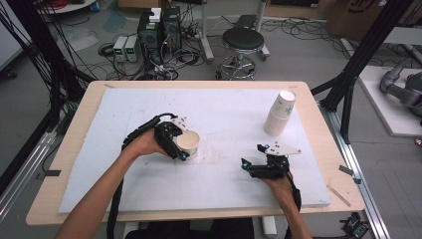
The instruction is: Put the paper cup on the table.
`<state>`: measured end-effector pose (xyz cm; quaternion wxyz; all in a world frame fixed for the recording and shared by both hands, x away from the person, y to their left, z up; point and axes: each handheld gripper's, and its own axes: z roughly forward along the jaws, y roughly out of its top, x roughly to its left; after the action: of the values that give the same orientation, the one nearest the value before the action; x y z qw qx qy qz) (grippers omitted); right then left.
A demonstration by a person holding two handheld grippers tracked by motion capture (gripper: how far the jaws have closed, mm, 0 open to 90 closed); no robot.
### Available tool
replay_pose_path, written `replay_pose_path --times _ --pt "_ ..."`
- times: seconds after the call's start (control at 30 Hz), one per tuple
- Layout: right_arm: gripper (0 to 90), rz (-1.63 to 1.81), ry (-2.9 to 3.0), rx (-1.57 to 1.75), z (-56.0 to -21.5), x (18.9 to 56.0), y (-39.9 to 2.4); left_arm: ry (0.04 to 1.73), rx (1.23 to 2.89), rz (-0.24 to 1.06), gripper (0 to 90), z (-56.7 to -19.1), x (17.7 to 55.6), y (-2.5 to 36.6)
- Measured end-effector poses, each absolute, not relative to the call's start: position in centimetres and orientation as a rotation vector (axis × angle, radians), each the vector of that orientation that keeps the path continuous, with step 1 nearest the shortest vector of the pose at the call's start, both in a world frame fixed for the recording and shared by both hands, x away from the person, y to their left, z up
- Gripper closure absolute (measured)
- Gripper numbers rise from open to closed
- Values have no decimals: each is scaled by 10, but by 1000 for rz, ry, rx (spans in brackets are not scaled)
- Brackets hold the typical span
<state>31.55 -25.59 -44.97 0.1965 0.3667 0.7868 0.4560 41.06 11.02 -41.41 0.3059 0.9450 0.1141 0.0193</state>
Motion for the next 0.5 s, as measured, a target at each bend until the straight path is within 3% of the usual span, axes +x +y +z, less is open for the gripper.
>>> replay_pose_path --times 0.5 --pt "152 1289 2195 1041 -450 315 -257 417 2331 122 193 -416 377 173"
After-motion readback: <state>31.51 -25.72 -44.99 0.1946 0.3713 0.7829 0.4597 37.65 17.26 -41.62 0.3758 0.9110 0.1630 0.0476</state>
